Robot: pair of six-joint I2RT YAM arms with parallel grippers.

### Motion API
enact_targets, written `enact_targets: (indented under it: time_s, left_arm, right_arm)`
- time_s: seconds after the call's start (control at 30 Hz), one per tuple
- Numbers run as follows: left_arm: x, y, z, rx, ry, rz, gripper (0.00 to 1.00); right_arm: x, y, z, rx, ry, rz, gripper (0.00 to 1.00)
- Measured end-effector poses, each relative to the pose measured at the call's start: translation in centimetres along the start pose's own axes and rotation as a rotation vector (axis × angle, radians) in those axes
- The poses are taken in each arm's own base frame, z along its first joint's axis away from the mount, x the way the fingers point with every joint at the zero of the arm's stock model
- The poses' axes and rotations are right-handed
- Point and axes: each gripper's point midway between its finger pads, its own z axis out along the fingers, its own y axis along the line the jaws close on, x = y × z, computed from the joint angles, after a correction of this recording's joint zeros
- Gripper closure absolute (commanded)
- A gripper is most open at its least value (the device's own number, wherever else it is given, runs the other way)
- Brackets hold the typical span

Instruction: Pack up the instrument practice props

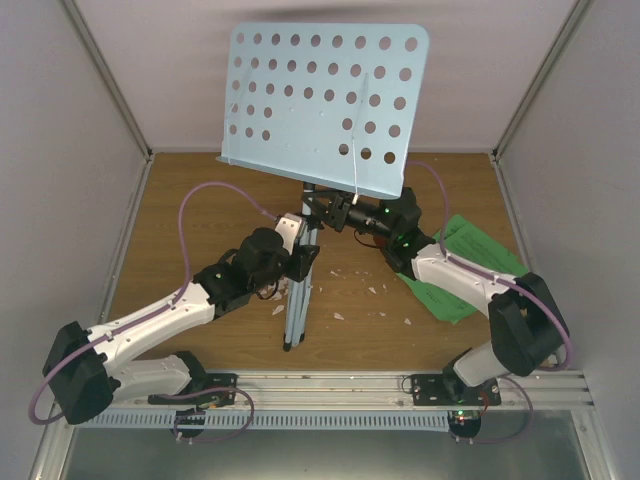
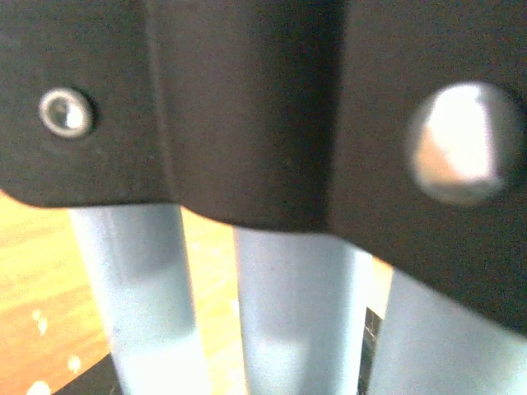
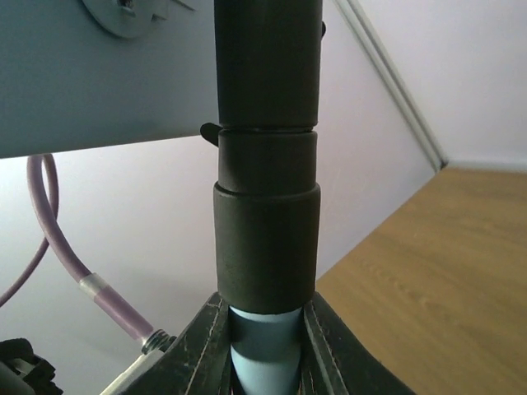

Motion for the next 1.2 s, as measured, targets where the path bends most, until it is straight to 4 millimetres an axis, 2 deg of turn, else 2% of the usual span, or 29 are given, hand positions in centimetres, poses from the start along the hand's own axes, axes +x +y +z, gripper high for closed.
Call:
enact_targets:
  time_s: [0.23,0.4,0.43,0.57,0.67,0.8,0.9,1.0,1.2]
  left_arm:
    - [4.5,1.6,-1.4,-0.051,0.145,-0.120,1.00]
    - [8.3,2.7,-1.7,-0.095,0.253,-0.198,1.00]
    - [9.0,2.9,-1.7,-0.100,0.265,-0.209,1.00]
    - [11.3,3.5,-1.8,-0.122,0.302,-0.247,1.00]
    - [12.6,3.9,-1.8,-0.135,0.324,-0.266,1.00]
    - [13.1,4.3,-1.6,-0.145,0.320,-0.285,1.00]
    - [13.4,4.6,-1.4,-0.147,0.310,-0.300,1.00]
    - [13.8,5.4,-1.3,-0.154,0.313,-0.338,1.00]
    - [15.8,8.7,-1.7,-0.240,0.341,-0.457,1.00]
  right_arm:
    - [5.0,-2.8,1.5,0.040,0.118,0.208,0.99]
    - [9.5,-5.7,1.9,0.107,0.226,0.364,0.89]
    - [10.3,-6.0,2.0,0.116,0.244,0.384,0.85]
    - [13.0,-7.0,2.2,0.137,0.300,0.433,0.81]
    - [14.5,-7.6,2.3,0.136,0.333,0.460,0.74]
    - [15.2,-8.2,2.7,0.124,0.330,0.434,0.72]
    - [15.4,-8.6,2.9,0.126,0.321,0.408,0.62]
    - [14.7,-10.1,2.8,0.177,0.275,0.372,0.57]
    - [14.4,-17.2,-0.4,0.417,0.181,0.379,0.53]
